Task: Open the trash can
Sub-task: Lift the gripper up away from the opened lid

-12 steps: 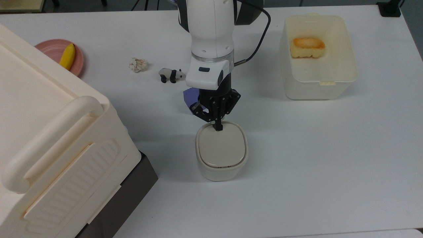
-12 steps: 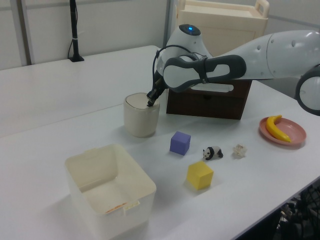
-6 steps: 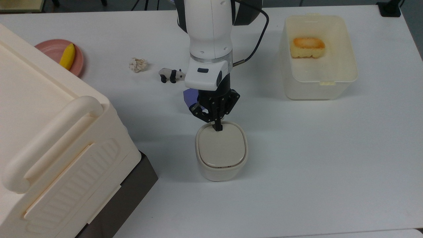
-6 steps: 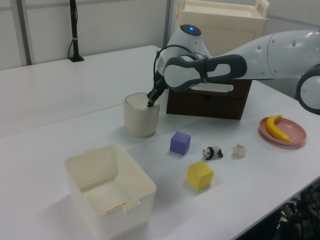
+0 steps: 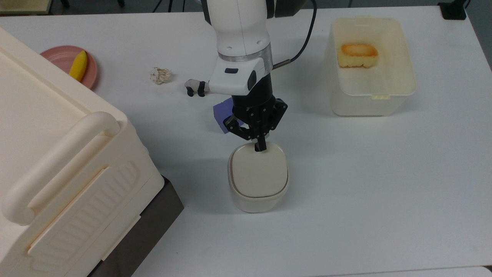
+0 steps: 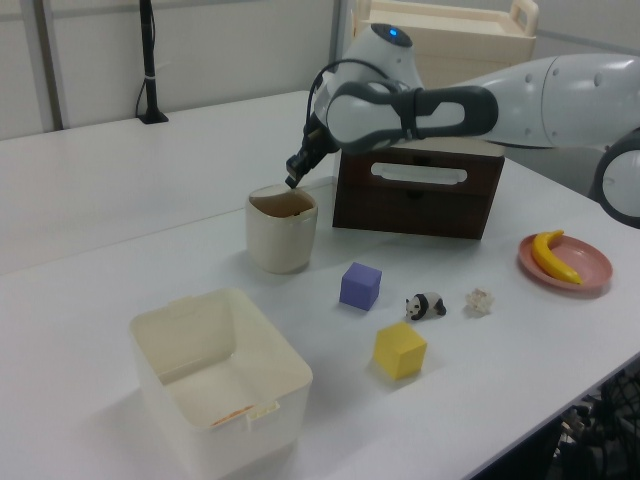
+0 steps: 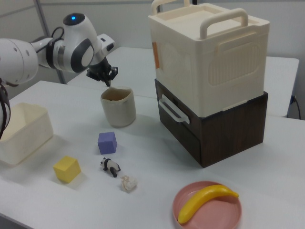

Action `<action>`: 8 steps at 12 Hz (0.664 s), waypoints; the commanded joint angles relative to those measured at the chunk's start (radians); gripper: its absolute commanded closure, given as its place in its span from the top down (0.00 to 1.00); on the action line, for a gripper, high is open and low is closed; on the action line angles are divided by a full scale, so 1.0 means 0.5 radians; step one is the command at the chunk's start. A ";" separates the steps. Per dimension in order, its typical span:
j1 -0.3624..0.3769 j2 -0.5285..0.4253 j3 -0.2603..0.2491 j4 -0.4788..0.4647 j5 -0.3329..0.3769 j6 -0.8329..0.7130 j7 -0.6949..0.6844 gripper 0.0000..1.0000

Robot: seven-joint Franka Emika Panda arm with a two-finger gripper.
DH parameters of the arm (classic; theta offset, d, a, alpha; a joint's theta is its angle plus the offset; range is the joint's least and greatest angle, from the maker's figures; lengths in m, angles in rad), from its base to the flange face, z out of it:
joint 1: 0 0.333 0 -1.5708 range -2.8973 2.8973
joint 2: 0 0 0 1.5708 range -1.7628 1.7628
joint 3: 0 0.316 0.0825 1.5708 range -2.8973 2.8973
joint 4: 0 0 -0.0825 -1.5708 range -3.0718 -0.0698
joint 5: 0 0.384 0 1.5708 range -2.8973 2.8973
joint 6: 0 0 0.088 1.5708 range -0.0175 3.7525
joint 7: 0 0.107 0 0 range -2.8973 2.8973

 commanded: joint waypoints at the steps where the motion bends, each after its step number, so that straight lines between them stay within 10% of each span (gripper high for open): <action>1: -0.024 -0.075 0.024 0.091 0.124 -0.193 0.021 0.00; 8: -0.009 -0.554 -0.105 0.085 0.085 -1.334 0.820 0.00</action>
